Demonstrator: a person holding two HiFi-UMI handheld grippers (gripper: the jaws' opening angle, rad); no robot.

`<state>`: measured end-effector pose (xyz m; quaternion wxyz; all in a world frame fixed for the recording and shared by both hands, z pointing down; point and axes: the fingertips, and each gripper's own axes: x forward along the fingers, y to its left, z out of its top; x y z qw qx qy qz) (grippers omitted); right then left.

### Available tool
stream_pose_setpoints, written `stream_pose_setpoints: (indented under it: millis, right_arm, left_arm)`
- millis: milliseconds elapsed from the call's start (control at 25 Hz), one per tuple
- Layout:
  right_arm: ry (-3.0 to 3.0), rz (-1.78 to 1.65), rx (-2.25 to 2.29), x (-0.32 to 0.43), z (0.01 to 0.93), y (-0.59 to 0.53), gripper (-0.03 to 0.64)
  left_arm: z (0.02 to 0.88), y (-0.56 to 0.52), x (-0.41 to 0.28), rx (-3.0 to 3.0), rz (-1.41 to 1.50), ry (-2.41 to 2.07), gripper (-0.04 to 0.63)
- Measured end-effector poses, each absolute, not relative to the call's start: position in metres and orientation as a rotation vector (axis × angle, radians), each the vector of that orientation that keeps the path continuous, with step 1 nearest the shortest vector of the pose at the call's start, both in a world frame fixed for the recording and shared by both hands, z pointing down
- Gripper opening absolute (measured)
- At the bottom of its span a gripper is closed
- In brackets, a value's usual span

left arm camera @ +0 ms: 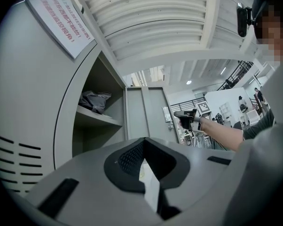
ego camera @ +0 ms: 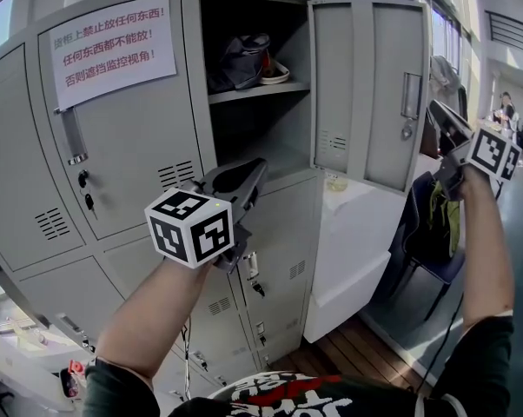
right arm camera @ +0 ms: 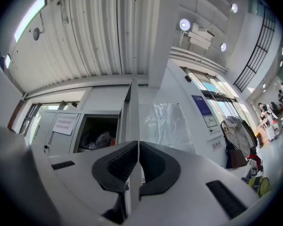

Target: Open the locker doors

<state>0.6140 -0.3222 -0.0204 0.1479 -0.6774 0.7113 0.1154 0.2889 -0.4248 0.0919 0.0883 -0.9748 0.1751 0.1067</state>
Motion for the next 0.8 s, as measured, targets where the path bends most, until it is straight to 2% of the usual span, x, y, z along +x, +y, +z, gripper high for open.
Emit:
stream_pose_setpoints:
  millis: [200,400,800]
  right_arm:
    - [2.055,0.376,-1.921,0.587,-0.023,-0.306,0.036]
    - [2.145,0.426,-1.835,0.529,-0.015,-0.292,0.035]
    - [2.427,0.347,-1.706,0.411,0.082,-0.334,0.035]
  left_arm:
    - [0.092,-0.422,0.278,-2.898,0.328,0.522,0.008]
    - [0.093,-0.419,0.260,-2.896,0.352,0.534,0.008]
    - [0.115,-0.414,0.229,-2.879,0.323,0.577,0.008]
